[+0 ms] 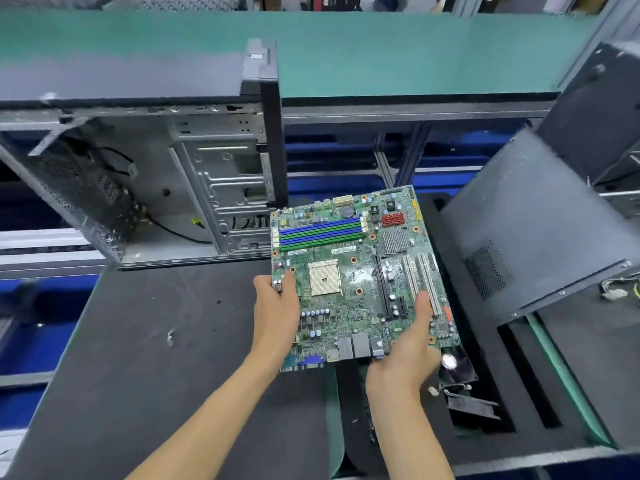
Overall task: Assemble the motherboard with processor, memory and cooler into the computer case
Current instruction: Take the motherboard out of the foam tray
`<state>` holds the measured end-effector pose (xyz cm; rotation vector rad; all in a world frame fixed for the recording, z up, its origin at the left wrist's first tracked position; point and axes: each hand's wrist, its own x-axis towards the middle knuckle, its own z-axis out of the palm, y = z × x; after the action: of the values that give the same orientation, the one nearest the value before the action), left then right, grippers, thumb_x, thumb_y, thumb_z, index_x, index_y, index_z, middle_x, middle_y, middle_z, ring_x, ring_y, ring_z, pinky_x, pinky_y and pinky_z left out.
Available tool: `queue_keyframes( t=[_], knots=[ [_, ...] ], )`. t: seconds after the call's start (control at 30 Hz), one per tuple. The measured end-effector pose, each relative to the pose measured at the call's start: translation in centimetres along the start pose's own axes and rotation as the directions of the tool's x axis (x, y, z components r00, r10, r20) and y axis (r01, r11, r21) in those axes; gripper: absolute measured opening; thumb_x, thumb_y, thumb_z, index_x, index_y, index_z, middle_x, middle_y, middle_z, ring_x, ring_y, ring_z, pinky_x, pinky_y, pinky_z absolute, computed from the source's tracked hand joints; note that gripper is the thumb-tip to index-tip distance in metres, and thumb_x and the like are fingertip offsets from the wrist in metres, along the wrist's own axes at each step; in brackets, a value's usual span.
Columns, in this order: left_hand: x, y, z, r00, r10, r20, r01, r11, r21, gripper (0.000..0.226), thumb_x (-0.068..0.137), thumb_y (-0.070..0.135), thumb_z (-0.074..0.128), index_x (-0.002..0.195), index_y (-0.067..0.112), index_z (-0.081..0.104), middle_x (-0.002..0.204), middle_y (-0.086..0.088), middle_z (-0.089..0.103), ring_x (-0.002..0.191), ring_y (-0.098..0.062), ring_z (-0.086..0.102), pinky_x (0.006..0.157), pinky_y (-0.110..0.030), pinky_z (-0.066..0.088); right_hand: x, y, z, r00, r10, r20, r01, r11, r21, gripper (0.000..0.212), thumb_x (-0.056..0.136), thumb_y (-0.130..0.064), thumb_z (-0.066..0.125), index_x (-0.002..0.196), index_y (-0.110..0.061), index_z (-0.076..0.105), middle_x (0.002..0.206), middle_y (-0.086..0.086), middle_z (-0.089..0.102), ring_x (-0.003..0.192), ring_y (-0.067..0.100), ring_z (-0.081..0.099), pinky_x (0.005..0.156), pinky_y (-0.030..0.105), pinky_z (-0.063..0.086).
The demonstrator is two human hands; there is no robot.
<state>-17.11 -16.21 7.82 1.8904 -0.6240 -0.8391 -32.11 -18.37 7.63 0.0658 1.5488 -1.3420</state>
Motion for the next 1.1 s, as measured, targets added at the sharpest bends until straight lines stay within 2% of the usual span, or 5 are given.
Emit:
queue_keyframes(
  t=[0.17,0.5,0.57,0.83,1.1],
  knots=[
    [-1.2,-3.6,-4.3,0.999,0.033,0.012,-0.033,0.999,0.012,0.035,0.099,0.051,0.044,0.111,0.019,0.040,0.072,0.001,0.043,0.061,-0.015,0.040,0.054,-0.033,0.034,-3.9,4.6,-2.6,0.997,0.029,-0.067,-0.031,0.999,-0.035,0.110,0.064,-0.070,0.080,0.136,0.002,0.040,0.130,0.022,0.052,0.119,0.045,0.052,0.106,0.053,0.038],
    [-0.4,-10.8,-13.8,0.999,-0.012,-0.033,0.015,0.997,0.080,0.031,0.100,0.050,0.044,0.111,0.021,0.038,0.071,0.003,0.043,0.060,-0.016,0.039,0.056,-0.035,0.033,-7.4,14.3,-5.5,0.998,0.030,0.059,-0.022,0.990,-0.137,0.104,0.069,-0.063,0.081,0.151,-0.022,0.034,0.126,-0.008,0.040,0.129,0.017,0.041,0.116,0.045,0.029],
    [0.1,-12.3,-15.7,0.998,-0.029,-0.064,0.036,0.994,0.107,0.030,0.101,0.048,0.044,0.112,0.021,0.036,0.068,0.003,0.042,0.055,-0.015,0.037,0.053,-0.034,0.033,-7.9,15.9,-6.0,0.986,-0.062,0.154,0.093,0.974,-0.206,0.078,0.066,-0.061,0.082,0.130,-0.027,0.054,0.126,-0.011,0.052,0.119,0.013,0.050,0.110,0.040,0.037],
    [3.1,-16.6,-21.2,0.986,-0.045,-0.161,0.073,0.983,0.170,0.032,0.100,0.046,0.045,0.110,0.016,0.039,0.069,-0.003,0.048,0.060,-0.024,0.043,0.059,-0.039,0.038,-7.9,18.8,-5.6,0.814,-0.188,0.550,0.529,0.633,-0.566,0.037,0.081,-0.053,0.077,0.106,-0.030,0.065,0.091,-0.005,0.074,0.090,0.012,0.067,0.076,0.028,0.050],
    [3.8,-17.8,-22.5,0.969,0.004,-0.247,0.083,0.936,0.342,0.038,0.102,0.046,0.043,0.122,0.013,0.040,0.079,-0.012,0.062,0.075,-0.033,0.061,0.064,-0.042,0.045,-7.8,19.6,-3.3,0.749,-0.247,0.615,0.662,0.266,-0.701,0.036,0.082,-0.055,0.072,0.103,-0.028,0.061,0.097,-0.013,0.060,0.102,0.009,0.048,0.089,0.037,0.048]
  ],
)
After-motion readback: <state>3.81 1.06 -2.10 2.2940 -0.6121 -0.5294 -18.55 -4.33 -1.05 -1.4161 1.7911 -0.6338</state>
